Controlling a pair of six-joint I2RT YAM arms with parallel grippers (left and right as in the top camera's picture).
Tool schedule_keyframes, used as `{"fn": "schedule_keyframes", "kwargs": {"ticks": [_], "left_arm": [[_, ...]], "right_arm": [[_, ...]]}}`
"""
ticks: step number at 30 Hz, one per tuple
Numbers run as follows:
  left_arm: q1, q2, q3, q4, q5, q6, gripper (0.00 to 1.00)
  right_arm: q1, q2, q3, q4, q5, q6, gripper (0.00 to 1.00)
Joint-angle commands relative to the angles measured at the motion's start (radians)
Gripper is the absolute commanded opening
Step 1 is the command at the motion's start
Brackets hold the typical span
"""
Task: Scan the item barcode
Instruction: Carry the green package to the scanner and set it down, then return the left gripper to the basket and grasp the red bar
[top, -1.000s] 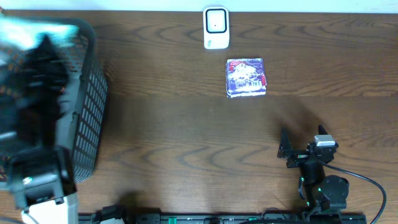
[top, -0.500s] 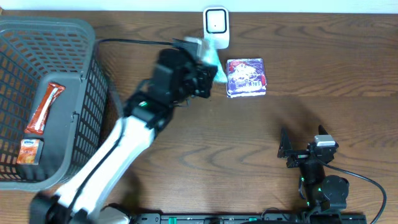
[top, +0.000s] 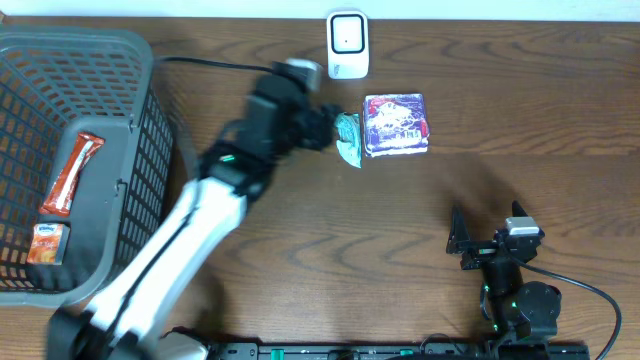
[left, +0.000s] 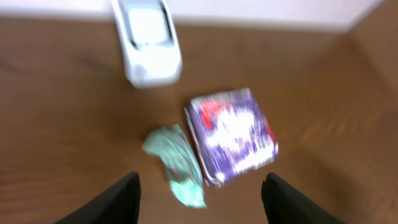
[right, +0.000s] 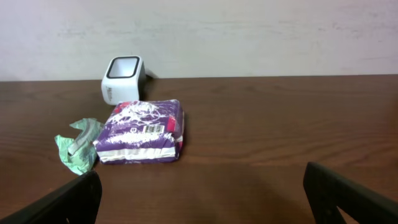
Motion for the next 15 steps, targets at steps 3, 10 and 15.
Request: {"fn": "schedule_keyframes", "kwargs": {"ticks": [3,10,15], "left_arm": [[0.275,-0.276,0.03,-0.064,-0.126,0.015,0.77],[0.729,-0.369,0.028,-0.217,-0.262,0.043,0.82],[0.857,-0.246,0.025,-0.224,-0.263,0.439,0.83]], "right_arm": [[-0.008,-0.005,-0.005,0.002,0.004,0.003,0.99],[-0.008,-0.005,-0.005,0.002,0.004,0.003,0.99],[-0.008,-0.005,-0.005,0.002,0.004,0.003,0.99]]}}
